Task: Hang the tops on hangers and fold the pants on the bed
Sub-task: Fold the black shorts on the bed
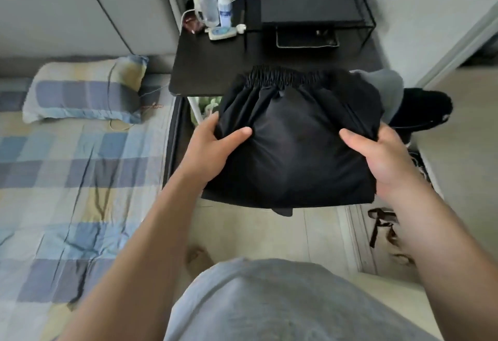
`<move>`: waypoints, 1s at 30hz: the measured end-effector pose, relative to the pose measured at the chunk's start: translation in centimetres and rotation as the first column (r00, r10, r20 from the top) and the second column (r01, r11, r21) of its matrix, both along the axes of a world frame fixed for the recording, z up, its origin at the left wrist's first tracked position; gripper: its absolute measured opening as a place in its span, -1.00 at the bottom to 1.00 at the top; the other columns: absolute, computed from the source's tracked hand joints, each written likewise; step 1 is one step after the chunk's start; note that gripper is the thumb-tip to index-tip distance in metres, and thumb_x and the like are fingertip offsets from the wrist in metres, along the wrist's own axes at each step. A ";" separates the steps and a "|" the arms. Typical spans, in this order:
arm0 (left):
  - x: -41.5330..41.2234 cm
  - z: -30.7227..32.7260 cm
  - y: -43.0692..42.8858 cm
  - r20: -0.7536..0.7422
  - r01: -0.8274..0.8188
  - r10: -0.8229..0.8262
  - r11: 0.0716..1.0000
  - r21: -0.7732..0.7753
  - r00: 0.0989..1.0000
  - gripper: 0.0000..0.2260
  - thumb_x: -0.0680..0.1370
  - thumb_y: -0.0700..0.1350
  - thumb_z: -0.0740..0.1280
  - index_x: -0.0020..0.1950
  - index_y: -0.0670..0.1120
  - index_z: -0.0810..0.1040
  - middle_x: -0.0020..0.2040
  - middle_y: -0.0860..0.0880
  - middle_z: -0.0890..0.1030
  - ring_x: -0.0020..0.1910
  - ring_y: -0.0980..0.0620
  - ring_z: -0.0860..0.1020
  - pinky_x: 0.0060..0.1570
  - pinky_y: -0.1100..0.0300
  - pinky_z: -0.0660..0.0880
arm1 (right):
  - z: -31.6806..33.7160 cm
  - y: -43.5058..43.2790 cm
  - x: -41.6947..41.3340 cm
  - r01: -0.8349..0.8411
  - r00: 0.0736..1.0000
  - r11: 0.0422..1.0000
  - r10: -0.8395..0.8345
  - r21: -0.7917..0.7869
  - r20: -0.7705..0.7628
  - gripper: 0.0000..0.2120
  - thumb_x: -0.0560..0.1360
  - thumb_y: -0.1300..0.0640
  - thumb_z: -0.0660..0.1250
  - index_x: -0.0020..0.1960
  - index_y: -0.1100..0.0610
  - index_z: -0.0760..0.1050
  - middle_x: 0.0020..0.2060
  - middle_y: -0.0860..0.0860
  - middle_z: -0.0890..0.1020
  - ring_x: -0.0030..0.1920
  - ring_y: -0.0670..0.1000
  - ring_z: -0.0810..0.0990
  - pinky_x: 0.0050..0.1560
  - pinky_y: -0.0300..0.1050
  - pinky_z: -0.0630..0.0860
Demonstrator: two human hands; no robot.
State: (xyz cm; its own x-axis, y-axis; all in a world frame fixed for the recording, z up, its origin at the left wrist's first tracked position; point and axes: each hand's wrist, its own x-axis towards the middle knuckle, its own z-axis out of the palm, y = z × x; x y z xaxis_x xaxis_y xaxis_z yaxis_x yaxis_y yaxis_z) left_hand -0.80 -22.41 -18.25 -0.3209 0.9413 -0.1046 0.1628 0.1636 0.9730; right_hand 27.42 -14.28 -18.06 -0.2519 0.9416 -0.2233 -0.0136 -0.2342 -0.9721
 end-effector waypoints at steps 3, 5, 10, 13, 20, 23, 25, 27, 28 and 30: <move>5.8 1.7 3.8 -0.028 0.133 -0.132 0.991 0.032 0.991 -0.67 0.47 0.08 0.50 0.21 0.11 0.61 0.10 0.21 0.69 0.13 0.24 0.63 0.10 0.32 0.54 | 0.7 0.4 6.6 0.129 0.992 0.992 -0.129 0.003 0.006 -0.53 0.34 -0.05 0.54 0.23 -0.03 0.62 0.15 0.00 0.69 0.16 0.08 0.68 0.19 0.09 0.55; 9.8 2.5 6.5 -0.058 0.233 -0.230 0.971 0.049 0.971 -0.69 0.50 0.03 0.50 0.23 0.07 0.60 0.09 0.26 0.67 0.13 0.29 0.61 0.13 0.34 0.51 | 1.0 0.6 10.9 0.232 0.973 0.973 -0.232 -0.004 0.019 -0.54 0.34 -0.07 0.53 0.21 -0.04 0.62 0.12 -0.01 0.71 0.12 0.06 0.69 0.16 0.10 0.57; 19.8 3.0 12.8 -0.098 0.480 -0.476 0.876 0.032 0.874 -0.76 0.52 -0.04 0.50 0.15 0.14 0.58 0.06 0.27 0.68 0.08 0.32 0.62 0.03 0.46 0.49 | 0.2 -0.2 19.5 0.474 0.880 0.878 -0.475 -0.063 -0.008 -0.56 0.32 -0.10 0.54 0.19 -0.11 0.62 0.10 -0.06 0.71 0.05 0.02 0.72 -0.07 -0.02 0.65; 25.3 2.7 16.3 -0.149 0.597 -0.588 0.802 0.018 0.795 -0.73 0.52 0.00 0.50 0.20 0.11 0.58 0.05 0.29 0.67 0.06 0.36 0.60 0.03 0.49 0.49 | -1.1 -0.1 23.4 0.611 0.791 0.785 -0.612 -0.098 0.026 -0.49 0.33 -0.13 0.53 0.26 -0.11 0.57 0.13 -0.08 0.69 0.12 0.07 0.69 0.08 0.12 0.63; 37.1 1.9 25.7 -0.224 0.819 -0.817 0.564 -0.110 0.532 -0.73 0.52 0.09 0.47 0.18 0.21 0.52 0.01 0.25 0.65 -0.03 0.31 0.61 -0.01 0.31 0.50 | -4.0 2.0 31.0 0.837 0.539 0.536 -0.842 -0.105 -0.006 -0.46 0.36 -0.04 0.53 0.32 -0.04 0.53 0.10 -0.11 0.71 0.05 -0.03 0.71 -0.07 -0.11 0.66; 41.8 1.7 30.5 -0.247 0.870 -0.873 0.465 -0.166 0.420 -0.67 0.53 0.09 0.46 0.27 0.15 0.51 0.03 0.25 0.63 -0.02 0.27 0.60 0.03 0.24 0.52 | -4.5 4.2 33.2 0.895 0.426 0.425 -0.904 -0.138 -0.022 -0.54 0.38 0.01 0.51 0.27 -0.02 0.55 0.03 -0.12 0.72 -0.01 -0.05 0.72 -0.18 -0.22 0.64; 45.3 1.1 33.6 -0.290 0.897 -0.898 0.396 -0.197 0.332 -0.63 0.53 0.11 0.45 0.30 0.15 0.48 -0.03 0.29 0.58 -0.07 0.31 0.55 -0.06 0.33 0.46 | -5.3 5.9 34.8 0.927 0.347 0.342 -0.938 -0.152 0.004 -0.60 0.40 0.01 0.50 0.22 -0.06 0.56 0.02 -0.13 0.73 0.00 -0.05 0.72 -0.15 -0.21 0.64; 49.1 0.0 36.4 -0.305 0.918 -0.915 0.336 -0.211 0.265 -0.63 0.53 0.08 0.46 0.30 0.17 0.46 -0.07 0.34 0.52 -0.13 0.38 0.48 -0.13 0.45 0.37 | -6.5 7.5 36.6 0.958 0.259 0.248 -0.964 -0.145 0.059 -0.70 0.46 0.05 0.47 0.18 -0.09 0.57 0.04 -0.09 0.72 0.05 -0.02 0.71 0.01 -0.09 0.64; 51.0 -0.8 37.5 -0.286 0.928 -0.929 0.301 -0.218 0.234 -0.62 0.53 0.04 0.47 0.31 0.16 0.46 -0.04 0.33 0.52 -0.11 0.35 0.50 -0.08 0.46 0.39 | -7.2 8.2 37.5 0.970 0.215 0.201 -0.972 -0.134 0.094 -0.74 0.50 0.09 0.45 0.17 -0.10 0.57 0.06 -0.08 0.71 0.09 0.00 0.69 0.09 -0.05 0.60; 54.7 -2.5 39.0 -0.200 0.951 -0.965 0.214 -0.222 0.170 -0.58 0.54 -0.07 0.47 0.37 0.05 0.48 0.03 0.26 0.56 -0.03 0.35 0.57 0.03 0.42 0.46 | -8.6 9.3 39.5 0.989 0.118 0.103 -0.981 -0.103 0.151 -0.76 0.56 0.14 0.40 0.20 -0.04 0.55 0.08 -0.07 0.68 0.14 0.02 0.66 0.14 -0.06 0.56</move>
State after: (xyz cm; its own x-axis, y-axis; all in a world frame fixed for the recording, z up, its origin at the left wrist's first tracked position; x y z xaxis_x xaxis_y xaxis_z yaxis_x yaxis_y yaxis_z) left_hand 53.88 16.59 -20.79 0.8138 0.5270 -0.2448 0.4335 -0.2702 0.8597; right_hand 66.88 -4.99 -26.62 0.8825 0.3085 -0.3550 -0.3167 -0.1682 -0.9335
